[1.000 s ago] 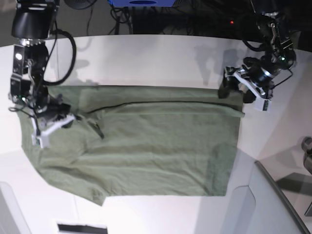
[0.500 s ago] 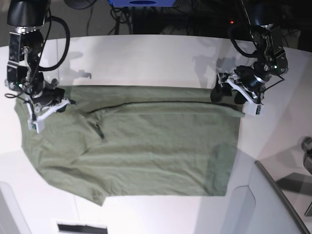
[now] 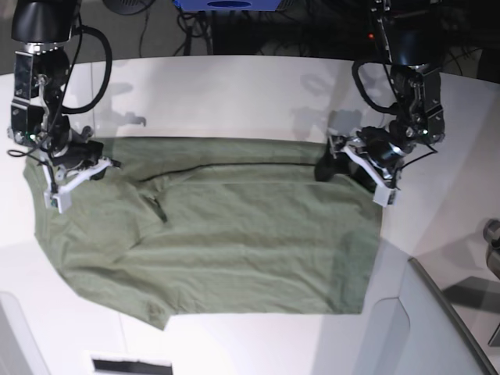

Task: Layout the t-shirt on the table in an organized manner, then fold the t-shirt properly
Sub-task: 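Press the folded shirt edge flat with the left gripper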

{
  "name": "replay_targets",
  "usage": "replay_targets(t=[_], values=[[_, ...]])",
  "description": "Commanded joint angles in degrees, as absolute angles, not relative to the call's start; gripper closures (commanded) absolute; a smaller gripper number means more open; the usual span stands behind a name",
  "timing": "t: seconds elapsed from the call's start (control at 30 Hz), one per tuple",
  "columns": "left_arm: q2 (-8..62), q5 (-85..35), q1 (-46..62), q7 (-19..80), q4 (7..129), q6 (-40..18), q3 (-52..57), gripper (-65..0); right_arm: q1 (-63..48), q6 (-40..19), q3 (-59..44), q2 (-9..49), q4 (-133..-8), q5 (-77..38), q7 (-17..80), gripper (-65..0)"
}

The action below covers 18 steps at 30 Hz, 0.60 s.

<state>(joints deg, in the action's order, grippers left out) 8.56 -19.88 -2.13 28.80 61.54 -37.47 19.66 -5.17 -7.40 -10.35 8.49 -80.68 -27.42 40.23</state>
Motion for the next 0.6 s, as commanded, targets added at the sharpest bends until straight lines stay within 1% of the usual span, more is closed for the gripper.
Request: replay_targets(t=[0.0, 0.1, 0.3, 0.4, 0.57], values=[[8.8, -20.5, -3.2, 28.2, 62.5, -36.8, 20.0, -57.6, -4.5, -7.7, -10.5, 9.0, -81.9, -28.0, 39.4, 0.0], [8.7, -20.7, -4.0, 28.2, 62.5, -35.4, 20.0, -57.6, -5.0, -7.7, -10.5, 9.0, -81.8, -28.0, 39.3, 0.0], [8.7, -20.7, -6.4, 28.2, 62.2, -35.4, 19.6, -57.6, -5.1, -7.7, -10.5, 9.0, -81.7, -28.0, 39.3, 0.0], [7.3, -20.3, -8.7, 28.2, 61.7, -35.4, 19.4, -57.6, -5.0, -7.7, -10.5, 9.0, -81.5, -28.0, 39.3, 0.0], [6.3, -20.2, -13.1, 28.0, 55.8, -35.3, 19.6, -57.6, -5.0, -7.7, -10.5, 9.0, -81.5, -28.0, 39.3, 0.0]])
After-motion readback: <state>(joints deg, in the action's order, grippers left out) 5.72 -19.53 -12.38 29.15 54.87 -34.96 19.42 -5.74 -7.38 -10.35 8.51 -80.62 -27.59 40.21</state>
